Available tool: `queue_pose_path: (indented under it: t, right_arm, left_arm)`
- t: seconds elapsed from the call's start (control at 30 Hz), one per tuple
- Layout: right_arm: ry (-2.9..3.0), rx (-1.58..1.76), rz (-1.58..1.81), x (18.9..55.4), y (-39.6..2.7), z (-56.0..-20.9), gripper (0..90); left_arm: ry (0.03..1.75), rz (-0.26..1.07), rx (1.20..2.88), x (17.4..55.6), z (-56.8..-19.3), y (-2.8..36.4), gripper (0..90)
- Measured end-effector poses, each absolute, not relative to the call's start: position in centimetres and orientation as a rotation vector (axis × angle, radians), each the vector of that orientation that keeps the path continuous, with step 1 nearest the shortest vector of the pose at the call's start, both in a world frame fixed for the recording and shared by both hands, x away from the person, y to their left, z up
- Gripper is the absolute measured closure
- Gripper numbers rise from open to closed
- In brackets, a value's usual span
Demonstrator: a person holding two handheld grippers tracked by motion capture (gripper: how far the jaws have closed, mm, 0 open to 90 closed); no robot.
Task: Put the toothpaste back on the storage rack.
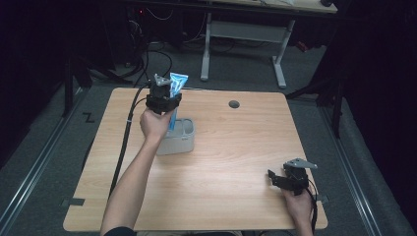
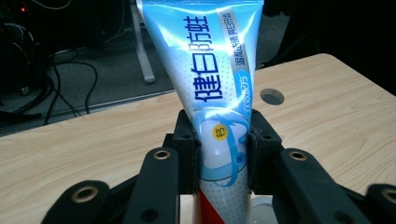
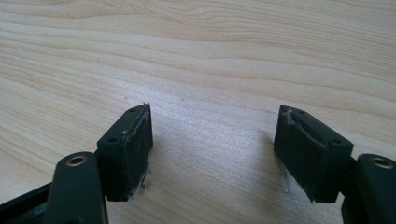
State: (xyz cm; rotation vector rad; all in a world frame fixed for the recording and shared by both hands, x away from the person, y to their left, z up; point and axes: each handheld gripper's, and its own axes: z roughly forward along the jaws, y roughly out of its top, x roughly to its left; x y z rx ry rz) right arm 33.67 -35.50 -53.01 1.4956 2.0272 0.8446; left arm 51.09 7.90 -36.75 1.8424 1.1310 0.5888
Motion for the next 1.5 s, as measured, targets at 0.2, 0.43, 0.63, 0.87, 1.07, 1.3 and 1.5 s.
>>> queue_pose_path:
  t: [0.2, 0.43, 0.63, 0.87, 1.07, 1.3, 1.5]
  right_arm:
    - [2.028, 1.494, 0.844, 33.7, -35.5, -53.0, 28.1]
    - [2.027, 1.495, 0.844, 33.7, -35.5, -53.0, 27.9]
    - [2.026, 1.496, 0.844, 33.7, -35.5, -53.0, 27.9]
    - [2.025, 1.498, 0.844, 33.7, -35.5, -53.0, 27.9]
    - [2.024, 1.499, 0.845, 33.7, -35.5, -53.0, 27.9]
    - [2.024, 1.499, 0.844, 33.7, -35.5, -53.0, 27.9]
    - [2.025, 1.498, 0.844, 33.7, -35.5, -53.0, 27.9]
  left_arm:
    - [1.137, 0.572, 1.853, 51.0, -37.2, 7.9, 69.8]
    - [1.147, 0.566, 1.855, 50.8, -37.5, 8.1, 69.7]
    - [1.144, 0.57, 1.872, 50.5, -37.6, 8.3, 69.5]
    - [1.131, 0.577, 1.896, 50.4, -37.6, 8.2, 69.3]
    - [1.121, 0.591, 1.924, 50.1, -37.8, 8.0, 69.2]
    - [1.102, 0.612, 1.96, 49.7, -37.9, 7.6, 69.1]
    - [1.098, 0.607, 1.961, 49.5, -38.1, 7.5, 69.0]
